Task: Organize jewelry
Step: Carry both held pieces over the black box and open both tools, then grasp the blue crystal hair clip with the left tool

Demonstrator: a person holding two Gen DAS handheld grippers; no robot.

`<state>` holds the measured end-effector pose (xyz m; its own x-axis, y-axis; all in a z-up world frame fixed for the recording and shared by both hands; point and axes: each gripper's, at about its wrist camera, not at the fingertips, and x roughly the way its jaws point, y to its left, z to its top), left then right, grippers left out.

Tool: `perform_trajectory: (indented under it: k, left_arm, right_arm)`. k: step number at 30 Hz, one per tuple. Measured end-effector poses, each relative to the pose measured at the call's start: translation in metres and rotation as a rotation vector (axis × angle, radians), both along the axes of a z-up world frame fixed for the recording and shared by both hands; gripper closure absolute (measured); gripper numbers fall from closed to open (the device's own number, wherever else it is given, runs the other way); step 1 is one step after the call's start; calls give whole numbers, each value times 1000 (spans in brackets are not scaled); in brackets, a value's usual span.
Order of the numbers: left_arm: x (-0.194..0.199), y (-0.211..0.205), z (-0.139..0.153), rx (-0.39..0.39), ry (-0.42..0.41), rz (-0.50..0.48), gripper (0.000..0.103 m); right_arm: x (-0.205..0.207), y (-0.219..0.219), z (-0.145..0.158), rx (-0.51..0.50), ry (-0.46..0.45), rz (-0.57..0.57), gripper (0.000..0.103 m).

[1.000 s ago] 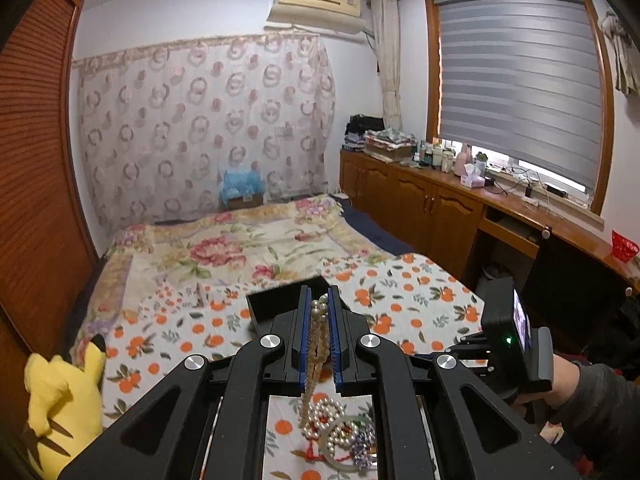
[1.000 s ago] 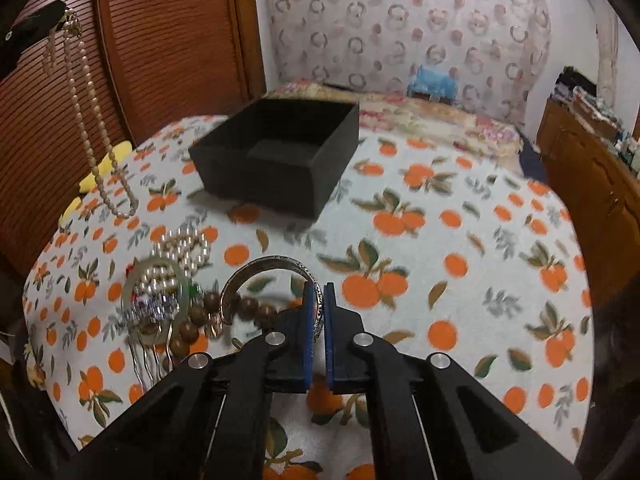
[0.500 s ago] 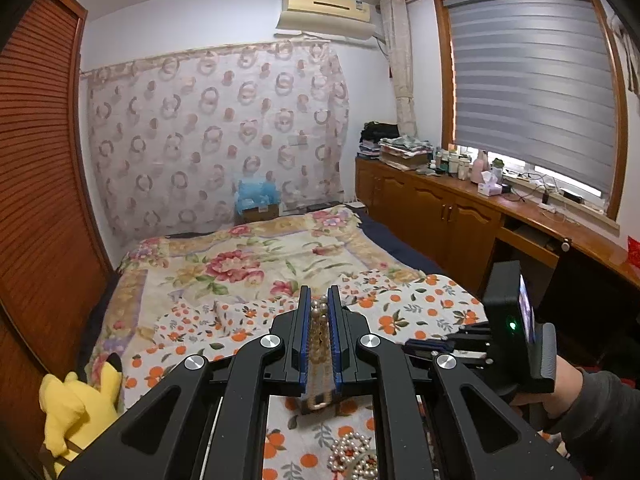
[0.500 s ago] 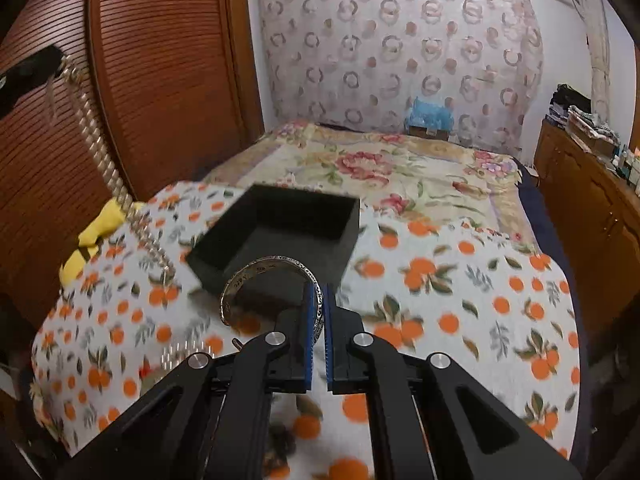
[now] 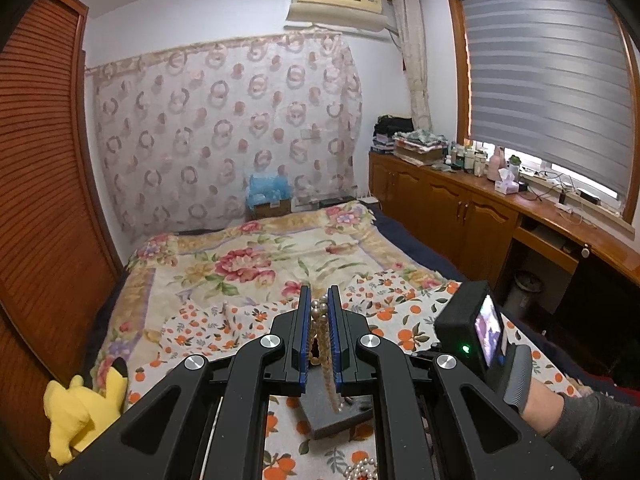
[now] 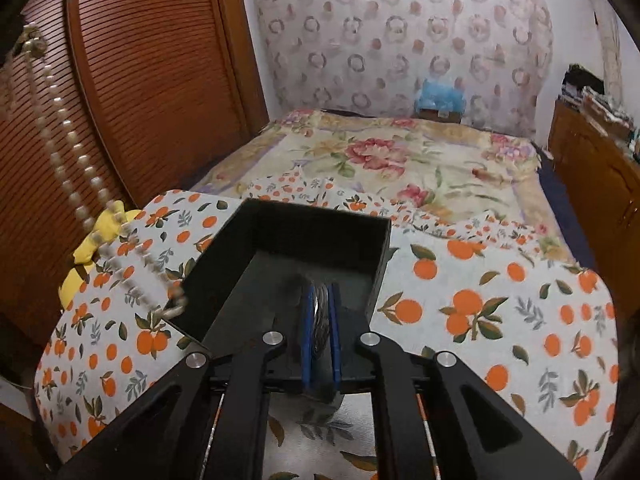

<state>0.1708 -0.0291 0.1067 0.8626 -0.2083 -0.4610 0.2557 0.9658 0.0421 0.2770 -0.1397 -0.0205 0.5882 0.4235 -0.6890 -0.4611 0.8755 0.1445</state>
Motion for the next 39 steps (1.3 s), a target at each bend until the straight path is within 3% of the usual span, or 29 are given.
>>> perform_trajectory:
  k: [13, 16, 31, 39]
  left_arm:
    - [43, -6, -46, 10, 99, 22, 95]
    - [41, -3, -50, -5, 114, 22, 85]
    - [-52, 9, -117, -17, 195, -54, 84]
    - [-86, 0, -146, -22, 254, -100, 84]
  right_arm:
    - [-39, -46, 3, 57, -39, -12, 89]
    - [-55, -53, 3, 43, -54, -9, 89]
    - [-159, -70, -8, 59, -84, 3, 82]
    - [-193, -67, -25, 5, -79, -1, 82]
